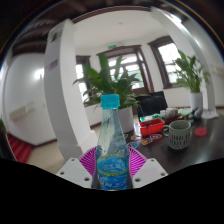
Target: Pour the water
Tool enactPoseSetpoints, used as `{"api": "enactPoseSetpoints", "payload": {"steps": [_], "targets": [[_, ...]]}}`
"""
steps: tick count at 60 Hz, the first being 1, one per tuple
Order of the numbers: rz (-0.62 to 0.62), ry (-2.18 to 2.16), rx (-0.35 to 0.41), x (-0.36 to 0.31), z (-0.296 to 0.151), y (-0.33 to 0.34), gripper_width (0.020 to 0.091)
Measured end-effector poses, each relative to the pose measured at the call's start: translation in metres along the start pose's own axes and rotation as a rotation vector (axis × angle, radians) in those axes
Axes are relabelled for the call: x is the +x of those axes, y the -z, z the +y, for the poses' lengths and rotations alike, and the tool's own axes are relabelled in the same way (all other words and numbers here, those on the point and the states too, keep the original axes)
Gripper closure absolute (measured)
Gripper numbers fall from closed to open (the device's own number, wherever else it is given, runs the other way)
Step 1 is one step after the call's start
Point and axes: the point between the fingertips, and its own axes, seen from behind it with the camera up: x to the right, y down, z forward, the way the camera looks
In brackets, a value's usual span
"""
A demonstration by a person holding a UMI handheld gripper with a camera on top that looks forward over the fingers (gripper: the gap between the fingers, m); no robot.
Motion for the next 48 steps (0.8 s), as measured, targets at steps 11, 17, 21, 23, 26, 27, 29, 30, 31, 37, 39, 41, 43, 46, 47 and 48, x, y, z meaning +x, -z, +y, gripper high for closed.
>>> {"api": "enactPoseSetpoints", "payload": {"steps": [11, 17, 21, 23, 26, 27, 29, 30, 31, 37, 39, 41, 43, 46, 47, 48], "targets": [[-0.056, -0.549, 0.057, 0.03, -0.047, -0.03, 0.0704], [-0.082, -0.883, 0.119, 0.056, -0.071, -0.048, 0.0705], [-0.088, -1.074, 0.146, 0.077, -0.078, -0.058, 0.0705], [-0.084, -1.16, 0.145, 0.08, -0.083, -0.051, 0.0705], [-0.093, -1.275, 0.162, 0.096, -0.082, -0.071, 0.0704], [-0.096, -1.308, 0.163, 0.099, -0.082, -0.074, 0.0705], [-0.109, -1.372, 0.155, 0.103, -0.082, -0.081, 0.0705], [-0.111, -1.401, 0.159, 0.107, -0.082, -0.083, 0.0703], [-0.108, -1.426, 0.168, 0.107, -0.086, -0.076, 0.0704], [-0.154, -1.602, 0.198, 0.121, -0.096, -0.09, 0.0706], [-0.165, -1.655, 0.204, 0.125, -0.098, -0.093, 0.0704], [-0.166, -1.708, 0.199, 0.126, -0.1, -0.095, 0.0708], [-0.169, -1.757, 0.196, 0.129, -0.099, -0.098, 0.0705], [-0.177, -1.823, 0.225, 0.136, -0.103, -0.102, 0.0707], [-0.186, -1.847, 0.233, 0.137, -0.105, -0.103, 0.0709], [-0.196, -1.873, 0.236, 0.137, -0.107, -0.101, 0.0706]]}}
